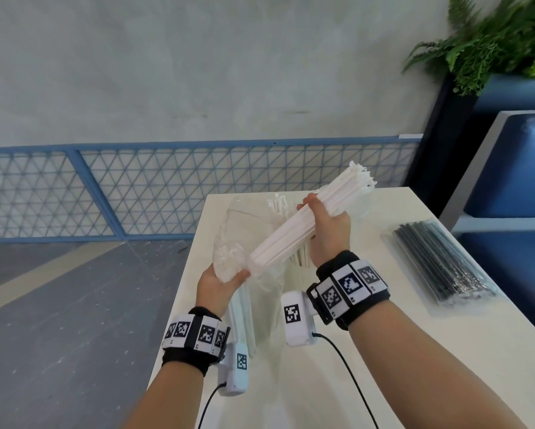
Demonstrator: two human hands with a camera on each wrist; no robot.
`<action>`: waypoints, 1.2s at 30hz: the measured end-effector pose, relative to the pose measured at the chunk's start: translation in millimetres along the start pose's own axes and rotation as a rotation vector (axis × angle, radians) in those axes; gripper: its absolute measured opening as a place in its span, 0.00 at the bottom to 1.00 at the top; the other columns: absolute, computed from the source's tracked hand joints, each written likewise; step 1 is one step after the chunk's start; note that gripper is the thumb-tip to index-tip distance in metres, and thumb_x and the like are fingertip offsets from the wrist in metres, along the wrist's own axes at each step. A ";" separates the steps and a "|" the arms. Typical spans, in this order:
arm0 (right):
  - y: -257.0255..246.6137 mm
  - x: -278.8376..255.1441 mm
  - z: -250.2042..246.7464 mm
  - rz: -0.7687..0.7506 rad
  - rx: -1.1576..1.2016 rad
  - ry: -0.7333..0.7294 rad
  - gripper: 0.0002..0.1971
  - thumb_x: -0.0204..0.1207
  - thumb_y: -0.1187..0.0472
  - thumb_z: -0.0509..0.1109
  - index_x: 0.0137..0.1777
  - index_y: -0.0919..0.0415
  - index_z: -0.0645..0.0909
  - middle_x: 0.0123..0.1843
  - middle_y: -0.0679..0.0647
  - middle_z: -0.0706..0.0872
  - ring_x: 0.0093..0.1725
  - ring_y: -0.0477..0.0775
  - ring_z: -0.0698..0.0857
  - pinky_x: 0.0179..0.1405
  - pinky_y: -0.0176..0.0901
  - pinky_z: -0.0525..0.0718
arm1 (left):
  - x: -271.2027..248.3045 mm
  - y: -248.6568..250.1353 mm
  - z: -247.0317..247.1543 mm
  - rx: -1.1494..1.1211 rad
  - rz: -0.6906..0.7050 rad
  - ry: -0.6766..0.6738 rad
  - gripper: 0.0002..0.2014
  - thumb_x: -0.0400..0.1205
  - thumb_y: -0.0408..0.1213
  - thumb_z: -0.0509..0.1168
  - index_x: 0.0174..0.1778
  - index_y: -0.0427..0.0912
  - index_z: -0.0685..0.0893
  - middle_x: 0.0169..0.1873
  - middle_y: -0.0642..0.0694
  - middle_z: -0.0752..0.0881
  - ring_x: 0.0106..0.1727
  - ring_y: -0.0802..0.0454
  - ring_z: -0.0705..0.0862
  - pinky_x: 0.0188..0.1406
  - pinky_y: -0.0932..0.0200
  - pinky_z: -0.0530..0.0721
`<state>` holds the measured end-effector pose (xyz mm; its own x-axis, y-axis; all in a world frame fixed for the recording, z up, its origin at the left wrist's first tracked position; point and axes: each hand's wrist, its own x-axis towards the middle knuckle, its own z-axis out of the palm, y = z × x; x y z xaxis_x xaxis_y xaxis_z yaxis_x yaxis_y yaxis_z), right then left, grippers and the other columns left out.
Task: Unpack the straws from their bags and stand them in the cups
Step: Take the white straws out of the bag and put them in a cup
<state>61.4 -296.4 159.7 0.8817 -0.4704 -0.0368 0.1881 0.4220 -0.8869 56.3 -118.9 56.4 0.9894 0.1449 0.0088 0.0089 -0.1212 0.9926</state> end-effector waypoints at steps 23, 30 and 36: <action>-23.6 9.3 -14.2 -0.356 -0.544 -0.038 0.24 0.74 0.60 0.72 0.68 0.62 0.71 0.47 0.43 0.79 0.51 0.49 0.80 0.49 0.39 0.79 | 1.1 -2.2 0.3 0.012 -0.010 0.014 0.07 0.69 0.33 0.77 0.39 0.43 0.87 0.38 0.50 0.88 0.44 0.57 0.84 0.42 0.66 0.77; 0.1 14.5 -19.0 -0.566 -0.647 -0.164 0.25 0.70 0.72 0.70 0.64 0.53 0.70 0.54 0.39 0.79 0.50 0.33 0.78 0.49 0.11 0.69 | -2.6 1.0 2.4 -0.048 -0.008 -0.028 0.10 0.69 0.30 0.76 0.44 0.43 0.87 0.39 0.53 0.88 0.44 0.62 0.84 0.33 0.82 0.77; 18.0 27.2 -34.2 -0.645 -0.827 -0.225 0.12 0.77 0.64 0.67 0.60 0.58 0.78 0.58 0.50 0.84 0.56 0.43 0.79 0.52 0.11 0.65 | -1.0 0.8 2.2 -0.011 -0.003 -0.054 0.09 0.69 0.31 0.77 0.39 0.48 0.86 0.38 0.56 0.88 0.40 0.69 0.84 0.34 0.83 0.77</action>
<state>74.0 -328.1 126.9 0.7962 -0.2272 0.5608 0.3697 -0.5510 -0.7481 55.6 -121.3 56.9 0.9957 0.0923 0.0000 0.0102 -0.1100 0.9939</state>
